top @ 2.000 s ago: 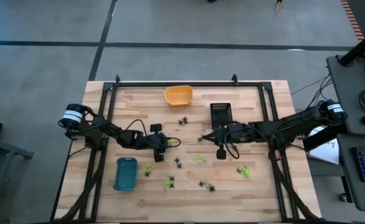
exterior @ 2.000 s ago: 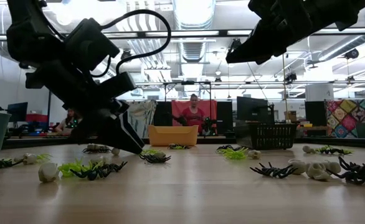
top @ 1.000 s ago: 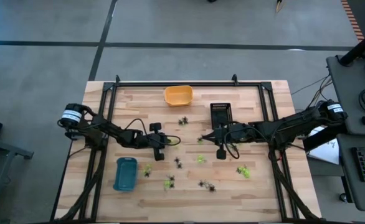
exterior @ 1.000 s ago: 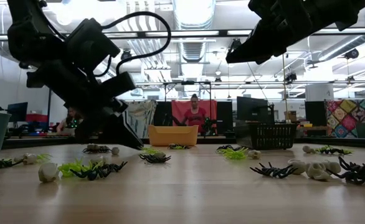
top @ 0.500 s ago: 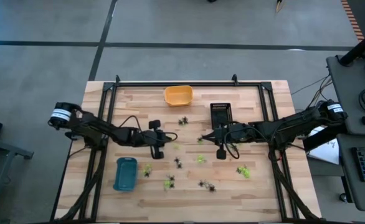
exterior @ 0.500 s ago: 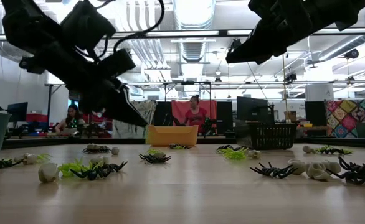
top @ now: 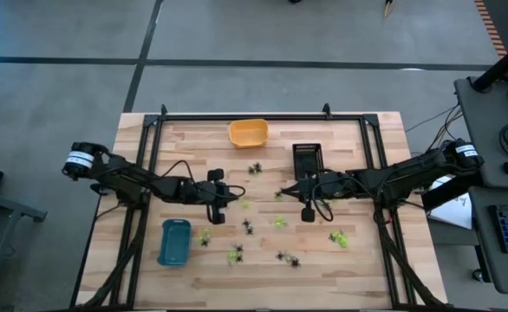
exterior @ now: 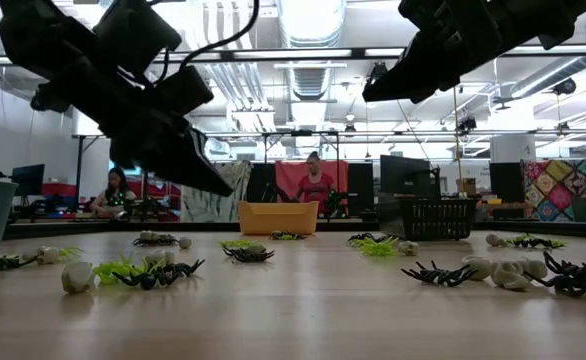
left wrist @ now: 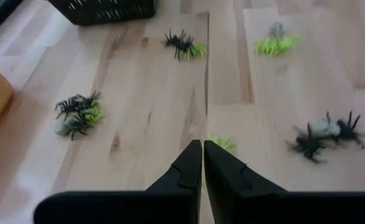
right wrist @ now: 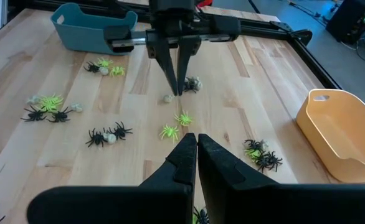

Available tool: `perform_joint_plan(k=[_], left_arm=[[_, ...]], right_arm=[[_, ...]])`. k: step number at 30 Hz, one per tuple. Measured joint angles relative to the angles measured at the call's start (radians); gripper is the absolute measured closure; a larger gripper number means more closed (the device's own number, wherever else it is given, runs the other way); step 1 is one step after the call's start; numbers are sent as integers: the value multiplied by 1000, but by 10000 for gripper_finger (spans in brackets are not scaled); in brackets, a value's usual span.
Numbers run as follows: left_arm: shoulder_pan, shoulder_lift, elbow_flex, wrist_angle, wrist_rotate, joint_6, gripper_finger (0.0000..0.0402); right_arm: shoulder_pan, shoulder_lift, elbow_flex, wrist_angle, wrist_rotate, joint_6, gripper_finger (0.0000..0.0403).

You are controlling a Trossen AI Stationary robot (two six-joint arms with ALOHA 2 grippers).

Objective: Sort Halloween decoration
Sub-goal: Put the green spider toy into the blue bin

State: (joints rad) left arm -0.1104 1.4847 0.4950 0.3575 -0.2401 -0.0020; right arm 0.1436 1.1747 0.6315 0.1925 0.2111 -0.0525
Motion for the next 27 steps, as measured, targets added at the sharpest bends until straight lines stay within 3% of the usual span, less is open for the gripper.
perform_joint_plan(k=[14, 27], left_arm=[[17, 111, 0, 68, -13, -21, 230], [40, 223, 23, 93, -58, -39, 233]], right_arm=[[0, 0, 0, 0, 0, 0, 394], [0, 0, 0, 2, 0, 0, 394]])
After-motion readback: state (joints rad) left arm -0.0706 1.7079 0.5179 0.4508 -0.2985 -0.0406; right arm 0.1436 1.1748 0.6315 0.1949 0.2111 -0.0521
